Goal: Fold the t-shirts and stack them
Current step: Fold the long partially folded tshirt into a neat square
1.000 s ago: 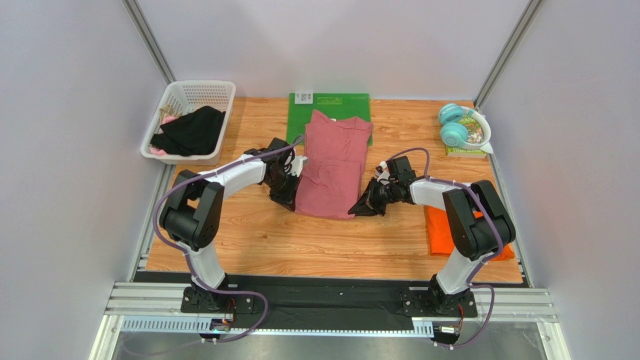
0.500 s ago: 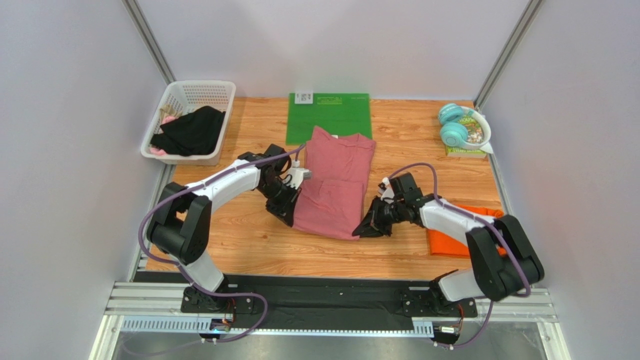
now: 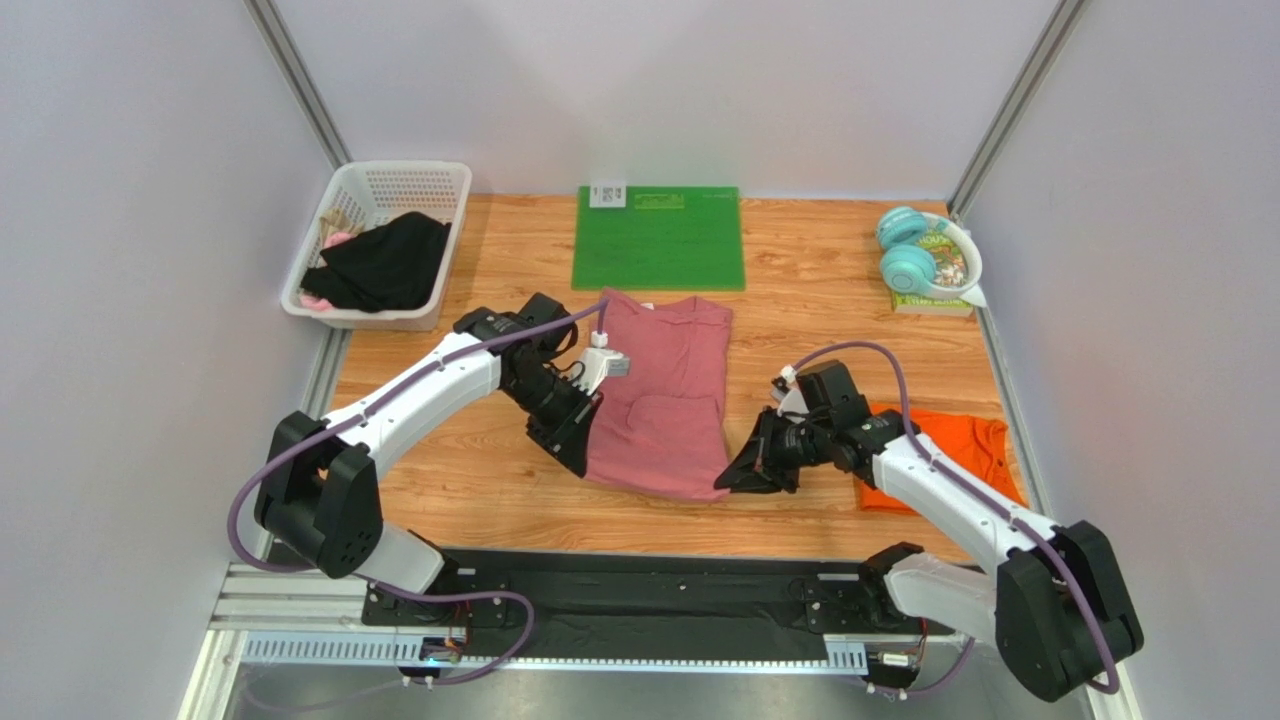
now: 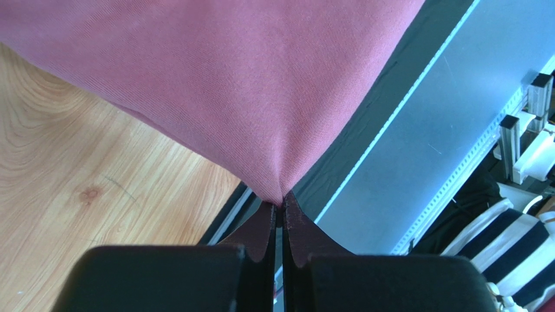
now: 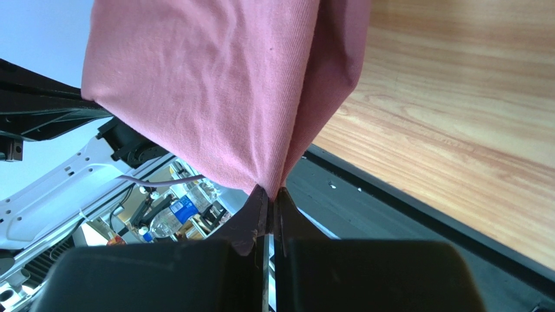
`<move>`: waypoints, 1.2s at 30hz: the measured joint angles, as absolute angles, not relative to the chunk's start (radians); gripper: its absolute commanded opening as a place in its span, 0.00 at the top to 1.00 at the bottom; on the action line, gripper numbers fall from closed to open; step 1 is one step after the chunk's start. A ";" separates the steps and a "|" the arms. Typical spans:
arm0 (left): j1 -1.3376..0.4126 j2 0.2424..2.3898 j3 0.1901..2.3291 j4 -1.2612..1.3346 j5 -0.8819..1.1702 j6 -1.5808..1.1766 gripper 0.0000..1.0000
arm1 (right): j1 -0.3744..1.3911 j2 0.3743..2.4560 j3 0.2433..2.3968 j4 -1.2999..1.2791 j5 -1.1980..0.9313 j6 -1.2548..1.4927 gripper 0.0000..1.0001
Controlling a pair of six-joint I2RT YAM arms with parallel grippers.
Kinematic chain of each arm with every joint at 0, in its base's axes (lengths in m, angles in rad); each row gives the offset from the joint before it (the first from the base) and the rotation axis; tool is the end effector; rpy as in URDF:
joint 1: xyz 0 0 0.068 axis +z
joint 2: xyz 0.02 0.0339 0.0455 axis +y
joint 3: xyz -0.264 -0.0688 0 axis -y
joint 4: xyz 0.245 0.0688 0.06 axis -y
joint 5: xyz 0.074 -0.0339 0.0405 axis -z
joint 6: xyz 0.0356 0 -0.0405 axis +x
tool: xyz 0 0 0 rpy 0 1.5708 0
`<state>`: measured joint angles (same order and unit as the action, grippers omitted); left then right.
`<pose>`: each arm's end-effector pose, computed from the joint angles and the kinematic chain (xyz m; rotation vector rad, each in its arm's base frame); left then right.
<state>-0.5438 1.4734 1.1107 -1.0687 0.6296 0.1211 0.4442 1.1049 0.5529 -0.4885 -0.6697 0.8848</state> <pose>0.2108 -0.1519 0.2436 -1.0365 -2.7946 0.9924 0.1648 0.1029 0.1841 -0.3615 -2.8520 -1.2632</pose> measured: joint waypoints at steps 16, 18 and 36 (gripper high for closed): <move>-0.563 1.420 1.161 -1.153 0.646 0.122 1.00 | 0.445 0.892 0.695 -0.714 -0.653 0.912 1.00; -0.572 1.401 1.161 -1.156 0.648 0.121 1.00 | 0.445 0.873 0.704 -0.729 -0.653 0.910 1.00; -0.593 1.595 1.496 -1.143 0.517 0.122 1.00 | 0.410 1.046 0.887 -0.763 -0.605 0.865 1.00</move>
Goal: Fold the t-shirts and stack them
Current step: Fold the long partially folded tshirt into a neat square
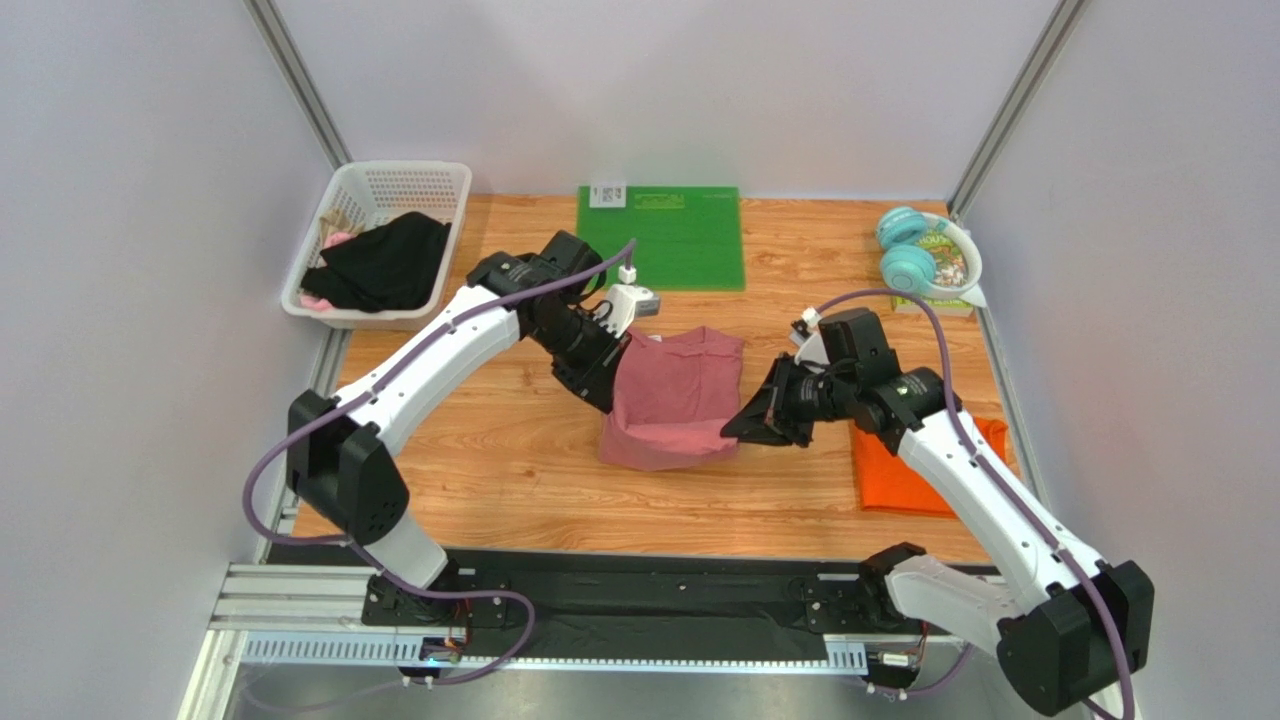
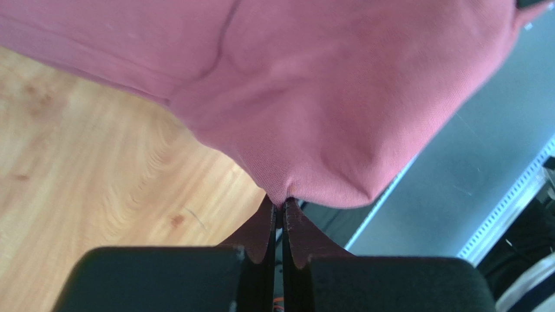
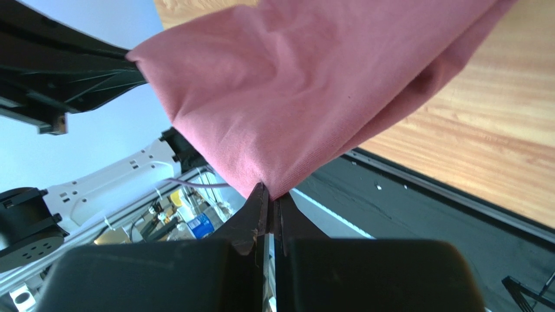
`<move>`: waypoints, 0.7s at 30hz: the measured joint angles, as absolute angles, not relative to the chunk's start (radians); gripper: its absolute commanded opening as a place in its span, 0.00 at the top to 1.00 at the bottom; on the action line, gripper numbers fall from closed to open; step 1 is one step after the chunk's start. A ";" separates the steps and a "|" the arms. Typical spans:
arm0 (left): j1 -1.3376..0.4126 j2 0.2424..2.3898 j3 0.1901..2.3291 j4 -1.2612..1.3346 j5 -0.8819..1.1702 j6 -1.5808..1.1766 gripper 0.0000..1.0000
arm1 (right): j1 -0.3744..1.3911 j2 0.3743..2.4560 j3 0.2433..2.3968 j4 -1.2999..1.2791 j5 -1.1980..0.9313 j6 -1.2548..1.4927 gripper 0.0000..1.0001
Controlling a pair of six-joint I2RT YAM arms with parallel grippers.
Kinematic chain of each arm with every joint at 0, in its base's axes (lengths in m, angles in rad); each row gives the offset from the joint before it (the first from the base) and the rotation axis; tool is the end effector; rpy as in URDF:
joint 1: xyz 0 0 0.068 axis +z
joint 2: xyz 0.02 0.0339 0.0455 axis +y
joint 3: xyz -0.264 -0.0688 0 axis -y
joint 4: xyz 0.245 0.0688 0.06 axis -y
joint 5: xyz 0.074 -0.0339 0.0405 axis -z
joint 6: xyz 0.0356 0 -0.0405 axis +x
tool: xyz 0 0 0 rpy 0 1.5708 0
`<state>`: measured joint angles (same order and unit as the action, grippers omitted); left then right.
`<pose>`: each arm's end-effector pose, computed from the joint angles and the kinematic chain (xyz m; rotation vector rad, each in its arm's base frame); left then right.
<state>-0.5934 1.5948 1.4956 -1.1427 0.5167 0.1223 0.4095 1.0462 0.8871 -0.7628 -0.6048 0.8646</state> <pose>0.2471 -0.1879 0.3135 1.1065 2.6050 -0.8361 0.1769 0.0988 0.2801 0.3345 2.7059 1.2225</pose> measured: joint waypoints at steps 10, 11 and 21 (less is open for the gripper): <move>-0.569 1.691 1.638 -1.129 0.427 0.111 1.00 | 0.358 1.163 1.015 -0.728 -0.604 0.817 1.00; -0.564 1.691 1.643 -1.128 0.419 0.110 1.00 | 0.352 1.171 1.015 -0.725 -0.607 0.816 1.00; -0.541 1.681 1.644 -1.116 0.326 0.086 1.00 | 0.279 1.238 0.996 -0.657 -0.637 0.812 1.00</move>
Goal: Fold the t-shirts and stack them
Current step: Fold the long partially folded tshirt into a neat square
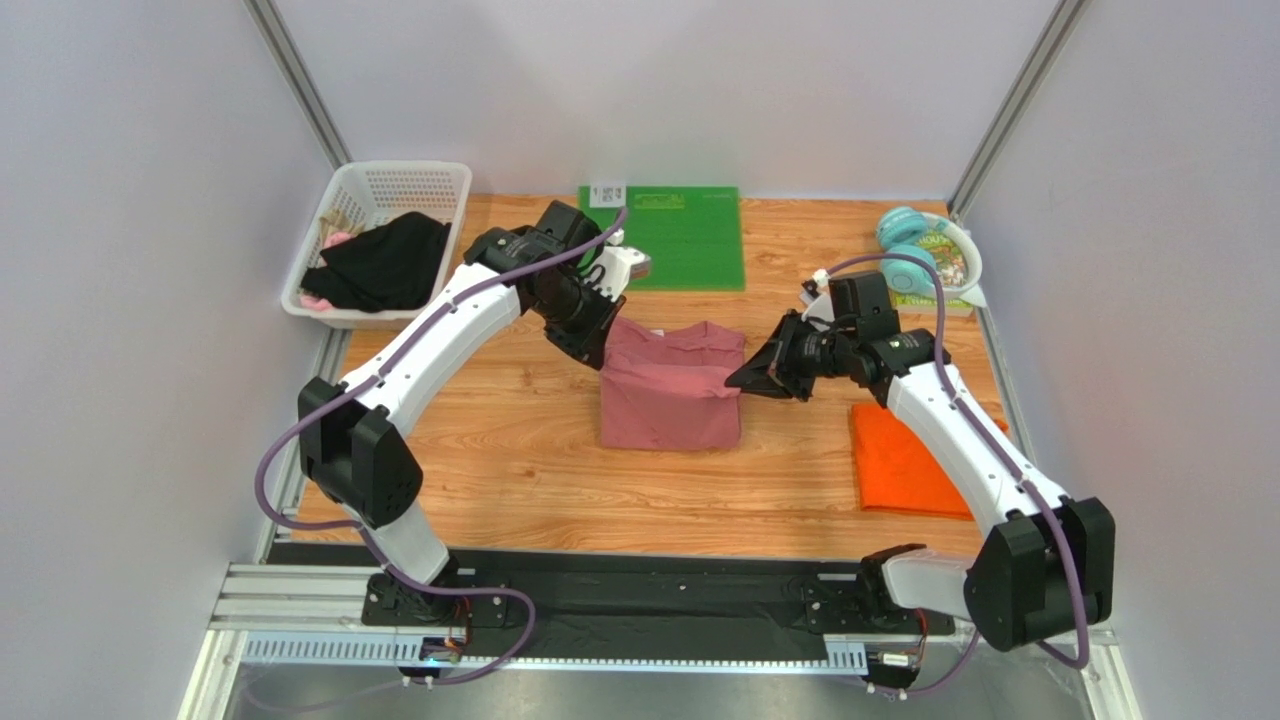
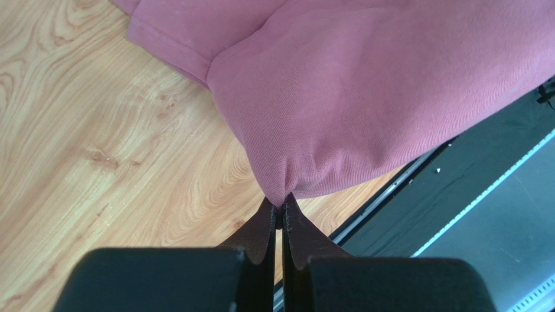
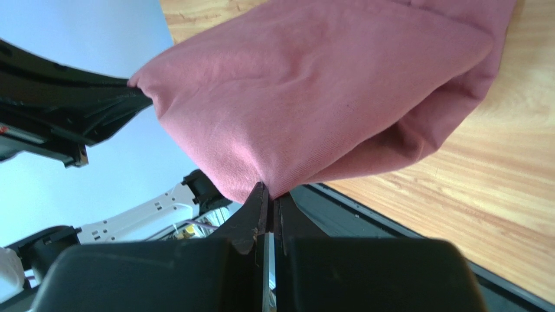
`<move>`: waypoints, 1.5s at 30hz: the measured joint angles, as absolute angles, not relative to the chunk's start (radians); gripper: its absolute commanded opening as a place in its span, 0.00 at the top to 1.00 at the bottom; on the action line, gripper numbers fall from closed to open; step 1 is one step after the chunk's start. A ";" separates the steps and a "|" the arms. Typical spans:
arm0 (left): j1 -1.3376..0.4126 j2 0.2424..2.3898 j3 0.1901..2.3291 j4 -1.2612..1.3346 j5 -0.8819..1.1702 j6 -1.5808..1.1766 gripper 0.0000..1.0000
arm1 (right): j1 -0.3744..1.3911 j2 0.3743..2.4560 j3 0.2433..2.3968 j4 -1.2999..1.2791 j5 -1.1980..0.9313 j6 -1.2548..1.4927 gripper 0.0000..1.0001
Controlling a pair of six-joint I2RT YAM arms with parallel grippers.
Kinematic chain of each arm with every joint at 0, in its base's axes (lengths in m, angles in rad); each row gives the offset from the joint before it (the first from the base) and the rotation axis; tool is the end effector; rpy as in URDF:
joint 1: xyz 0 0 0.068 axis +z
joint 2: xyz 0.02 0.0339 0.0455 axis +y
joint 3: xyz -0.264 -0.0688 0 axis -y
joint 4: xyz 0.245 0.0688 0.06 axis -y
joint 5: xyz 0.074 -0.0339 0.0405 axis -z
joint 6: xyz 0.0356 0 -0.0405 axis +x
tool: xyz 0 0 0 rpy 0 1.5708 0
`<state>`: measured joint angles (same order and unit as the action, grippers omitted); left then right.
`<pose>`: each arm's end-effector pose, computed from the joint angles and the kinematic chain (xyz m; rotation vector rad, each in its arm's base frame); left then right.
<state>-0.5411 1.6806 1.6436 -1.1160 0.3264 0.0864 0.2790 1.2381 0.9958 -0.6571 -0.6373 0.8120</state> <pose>0.2853 -0.1848 0.3284 0.9409 2.5884 -0.5731 0.2344 0.0892 0.2821 0.4005 2.6161 1.2174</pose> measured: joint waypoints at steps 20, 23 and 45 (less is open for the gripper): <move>-0.514 1.991 1.839 -1.053 0.224 0.074 1.00 | 0.182 1.611 1.162 -0.509 -0.717 0.785 1.00; -0.498 1.999 1.863 -1.054 0.222 0.074 1.00 | 0.179 1.617 1.189 -0.503 -0.726 0.785 1.00; -0.449 2.225 2.014 -0.998 0.174 0.073 1.00 | 0.138 1.954 1.333 -0.398 -0.761 0.793 1.00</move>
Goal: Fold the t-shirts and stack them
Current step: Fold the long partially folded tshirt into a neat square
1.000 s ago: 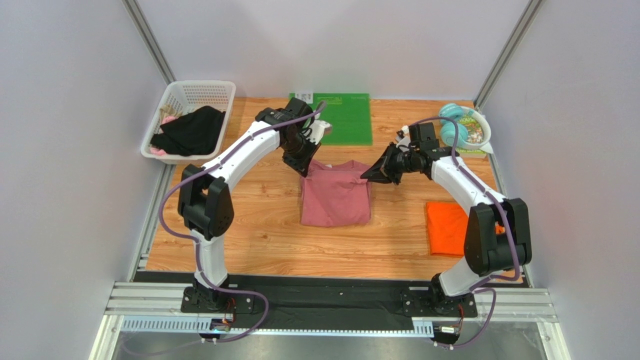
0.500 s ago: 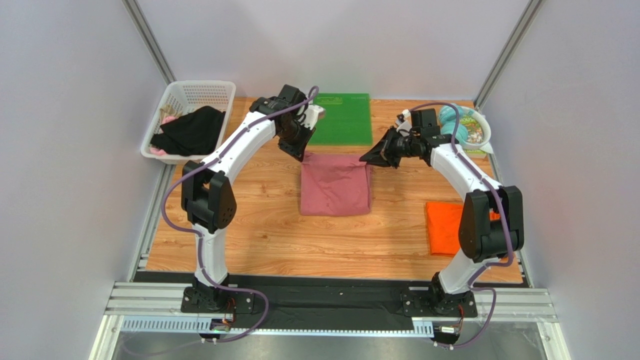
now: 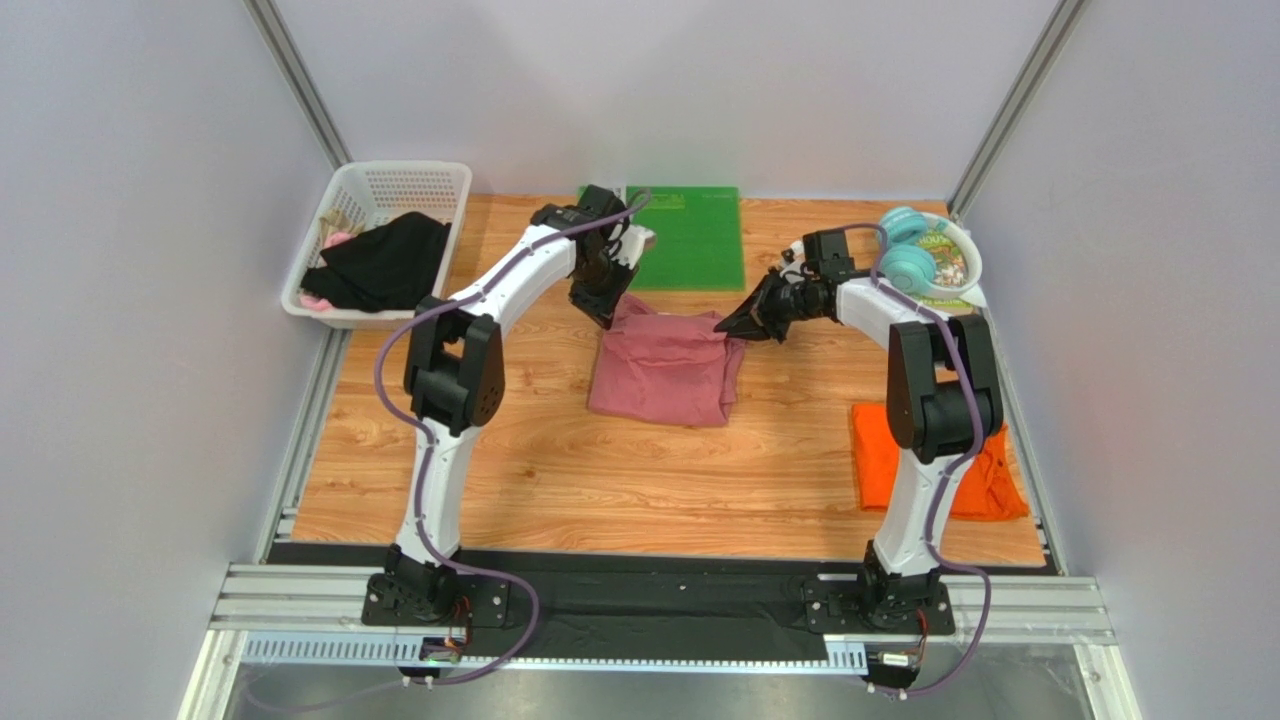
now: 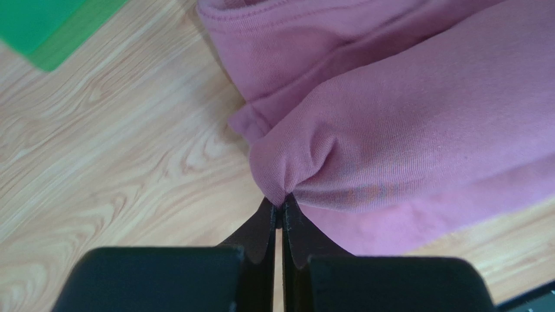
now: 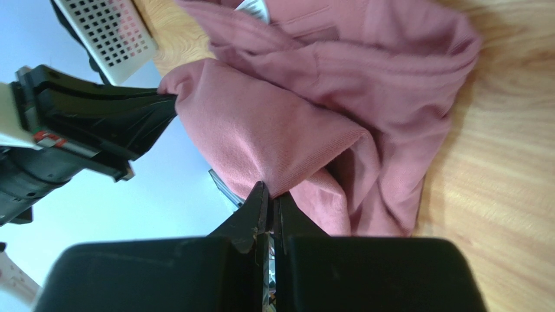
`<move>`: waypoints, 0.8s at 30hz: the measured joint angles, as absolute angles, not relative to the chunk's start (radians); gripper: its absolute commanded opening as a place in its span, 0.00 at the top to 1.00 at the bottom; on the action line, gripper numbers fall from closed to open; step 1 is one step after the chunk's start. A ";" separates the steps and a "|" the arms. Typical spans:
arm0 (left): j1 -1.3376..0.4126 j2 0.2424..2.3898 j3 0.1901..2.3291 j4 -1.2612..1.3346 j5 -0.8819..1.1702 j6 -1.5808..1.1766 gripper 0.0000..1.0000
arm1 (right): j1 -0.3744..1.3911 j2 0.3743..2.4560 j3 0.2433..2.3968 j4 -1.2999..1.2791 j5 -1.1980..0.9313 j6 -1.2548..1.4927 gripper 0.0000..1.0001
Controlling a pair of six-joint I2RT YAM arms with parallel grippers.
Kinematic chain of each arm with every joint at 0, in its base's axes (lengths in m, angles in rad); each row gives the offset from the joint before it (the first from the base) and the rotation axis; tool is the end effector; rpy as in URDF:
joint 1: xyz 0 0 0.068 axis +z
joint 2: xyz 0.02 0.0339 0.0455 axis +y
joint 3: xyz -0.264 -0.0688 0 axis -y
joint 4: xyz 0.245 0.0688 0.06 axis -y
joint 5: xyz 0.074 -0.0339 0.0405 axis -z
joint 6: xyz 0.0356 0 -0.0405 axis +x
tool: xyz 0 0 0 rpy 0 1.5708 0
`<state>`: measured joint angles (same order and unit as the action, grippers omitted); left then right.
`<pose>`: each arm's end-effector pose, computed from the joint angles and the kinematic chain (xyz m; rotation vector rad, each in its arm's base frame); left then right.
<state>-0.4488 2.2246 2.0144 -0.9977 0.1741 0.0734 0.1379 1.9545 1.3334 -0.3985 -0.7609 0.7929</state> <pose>0.4220 -0.2101 0.2287 0.7657 2.6920 -0.3357 0.3980 0.0800 0.1795 0.5785 2.6505 1.3055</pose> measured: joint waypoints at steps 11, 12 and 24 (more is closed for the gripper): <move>-0.449 2.390 2.174 -0.982 0.159 0.079 0.70 | 0.090 2.083 1.456 -0.366 -0.776 0.810 0.53; -0.447 2.390 2.188 -0.981 0.153 0.080 0.52 | 0.083 2.102 1.479 -0.367 -0.779 0.806 0.49; -0.379 2.213 2.124 -0.939 0.075 0.086 0.00 | 0.041 2.203 1.640 -0.590 -0.641 0.683 0.39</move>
